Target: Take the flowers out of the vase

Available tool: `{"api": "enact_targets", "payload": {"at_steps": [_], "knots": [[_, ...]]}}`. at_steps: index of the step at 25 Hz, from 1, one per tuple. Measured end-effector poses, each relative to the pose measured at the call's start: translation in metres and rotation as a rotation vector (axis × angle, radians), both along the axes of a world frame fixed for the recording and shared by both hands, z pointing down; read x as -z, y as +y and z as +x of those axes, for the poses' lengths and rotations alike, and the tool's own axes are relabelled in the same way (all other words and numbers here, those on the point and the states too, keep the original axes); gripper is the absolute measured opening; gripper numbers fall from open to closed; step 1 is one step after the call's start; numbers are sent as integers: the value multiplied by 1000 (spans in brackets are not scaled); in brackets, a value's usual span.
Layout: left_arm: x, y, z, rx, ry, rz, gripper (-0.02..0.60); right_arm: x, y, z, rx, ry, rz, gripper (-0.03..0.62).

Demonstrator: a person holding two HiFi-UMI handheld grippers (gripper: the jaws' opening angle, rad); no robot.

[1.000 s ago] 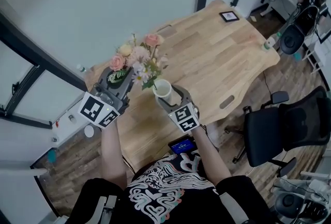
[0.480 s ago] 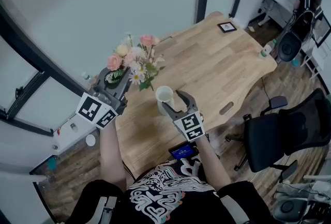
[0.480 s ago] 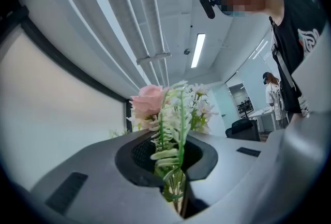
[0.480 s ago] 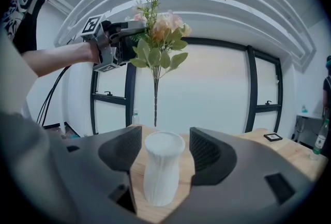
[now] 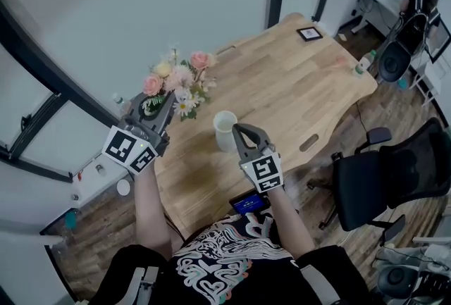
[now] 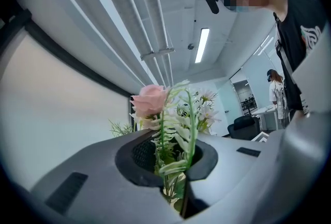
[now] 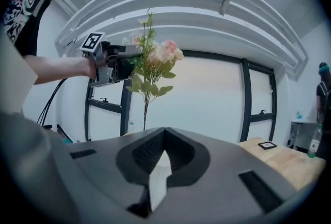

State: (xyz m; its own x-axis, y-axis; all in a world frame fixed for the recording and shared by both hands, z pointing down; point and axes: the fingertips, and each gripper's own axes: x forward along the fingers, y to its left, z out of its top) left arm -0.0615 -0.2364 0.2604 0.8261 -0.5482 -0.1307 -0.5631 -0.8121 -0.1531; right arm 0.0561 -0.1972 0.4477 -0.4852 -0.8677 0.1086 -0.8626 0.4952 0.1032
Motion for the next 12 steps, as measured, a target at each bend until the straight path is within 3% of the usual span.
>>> {"api": "enact_targets", "payload": {"at_steps": [4,8,12], "knots": [[-17,0,-3,8,1,-40,57,19,1,-2,13,-79,9,5],[-33,-1,-6,15,1,-72,57,39,0,0,27,-221,-5,5],[-46,-2,-10,30,11,-105,57,43,-8,8,-35,-171,35,5]]}}
